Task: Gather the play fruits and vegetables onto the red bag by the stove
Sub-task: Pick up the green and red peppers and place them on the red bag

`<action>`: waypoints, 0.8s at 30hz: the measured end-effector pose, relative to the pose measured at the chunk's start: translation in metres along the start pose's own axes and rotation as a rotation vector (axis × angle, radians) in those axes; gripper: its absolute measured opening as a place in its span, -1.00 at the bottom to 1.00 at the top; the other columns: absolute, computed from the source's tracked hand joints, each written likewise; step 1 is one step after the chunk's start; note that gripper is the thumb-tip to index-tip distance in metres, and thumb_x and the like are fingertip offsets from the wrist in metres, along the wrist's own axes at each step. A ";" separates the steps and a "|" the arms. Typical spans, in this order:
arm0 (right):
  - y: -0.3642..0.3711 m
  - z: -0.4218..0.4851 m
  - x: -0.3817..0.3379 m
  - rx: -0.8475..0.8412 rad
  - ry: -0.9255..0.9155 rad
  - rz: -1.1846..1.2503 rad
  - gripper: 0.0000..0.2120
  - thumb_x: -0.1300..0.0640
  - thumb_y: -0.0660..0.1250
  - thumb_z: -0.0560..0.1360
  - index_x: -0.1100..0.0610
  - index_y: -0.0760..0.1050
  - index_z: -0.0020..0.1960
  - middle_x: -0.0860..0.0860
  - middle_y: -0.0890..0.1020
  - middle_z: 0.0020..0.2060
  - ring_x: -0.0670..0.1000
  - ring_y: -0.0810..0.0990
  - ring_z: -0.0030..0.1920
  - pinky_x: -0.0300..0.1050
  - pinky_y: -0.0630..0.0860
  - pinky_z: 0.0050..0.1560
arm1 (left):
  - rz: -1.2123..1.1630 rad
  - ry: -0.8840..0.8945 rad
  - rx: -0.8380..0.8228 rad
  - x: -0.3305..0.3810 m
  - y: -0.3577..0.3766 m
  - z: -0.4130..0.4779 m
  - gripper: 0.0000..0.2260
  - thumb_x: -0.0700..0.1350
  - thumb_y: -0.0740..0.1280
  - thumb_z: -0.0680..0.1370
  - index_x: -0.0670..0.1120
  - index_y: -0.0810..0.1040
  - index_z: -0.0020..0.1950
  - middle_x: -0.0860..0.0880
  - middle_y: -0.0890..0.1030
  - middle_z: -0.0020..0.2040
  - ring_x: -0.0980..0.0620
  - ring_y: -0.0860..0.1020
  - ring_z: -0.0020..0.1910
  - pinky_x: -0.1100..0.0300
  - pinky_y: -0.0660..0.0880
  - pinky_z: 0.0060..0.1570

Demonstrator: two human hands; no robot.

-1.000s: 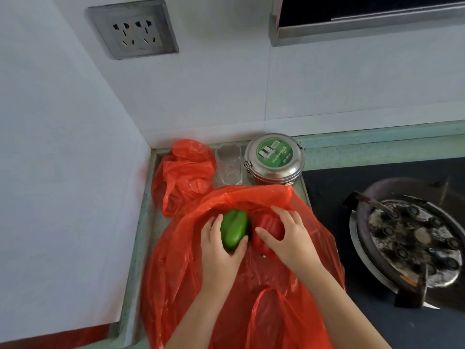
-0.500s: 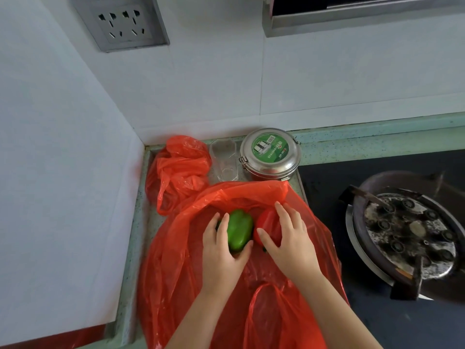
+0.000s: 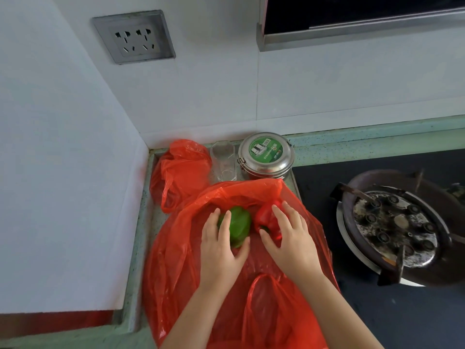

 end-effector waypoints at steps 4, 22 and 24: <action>-0.018 -0.016 -0.011 0.067 -0.052 -0.008 -0.55 -0.05 0.26 0.42 0.14 0.46 0.24 0.15 0.50 0.24 0.21 0.45 0.22 0.16 0.52 0.05 | 0.047 0.115 0.041 0.020 -0.016 -0.008 -0.60 -0.01 0.26 0.46 -0.13 0.38 0.26 -0.22 0.47 0.25 -0.20 0.40 0.27 -0.07 0.43 0.19; -0.106 -0.157 -0.065 0.281 -0.069 -0.244 -0.60 -0.06 0.13 0.43 0.11 0.56 0.10 0.06 0.61 0.08 0.14 0.55 0.13 0.28 0.43 0.09 | 0.153 0.316 -0.012 0.102 -0.092 -0.094 -0.65 0.00 0.18 0.44 -0.15 0.61 0.05 -0.11 0.61 0.04 -0.16 0.54 0.12 -0.16 0.47 0.09; -0.114 -0.179 -0.069 0.314 -0.044 -0.253 -0.61 -0.06 0.13 0.43 0.11 0.56 0.09 0.05 0.62 0.07 0.13 0.56 0.13 0.27 0.43 0.10 | 0.143 0.314 -0.042 0.107 -0.099 -0.103 -0.65 0.00 0.18 0.44 -0.16 0.61 0.04 -0.11 0.62 0.03 -0.16 0.55 0.11 -0.16 0.48 0.08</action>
Point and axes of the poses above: each hand's wrist, its own z-axis towards the middle knuckle, its own y-axis out of the palm, x = y × z, the point moved 10 cm from there along z, towards the middle knuckle
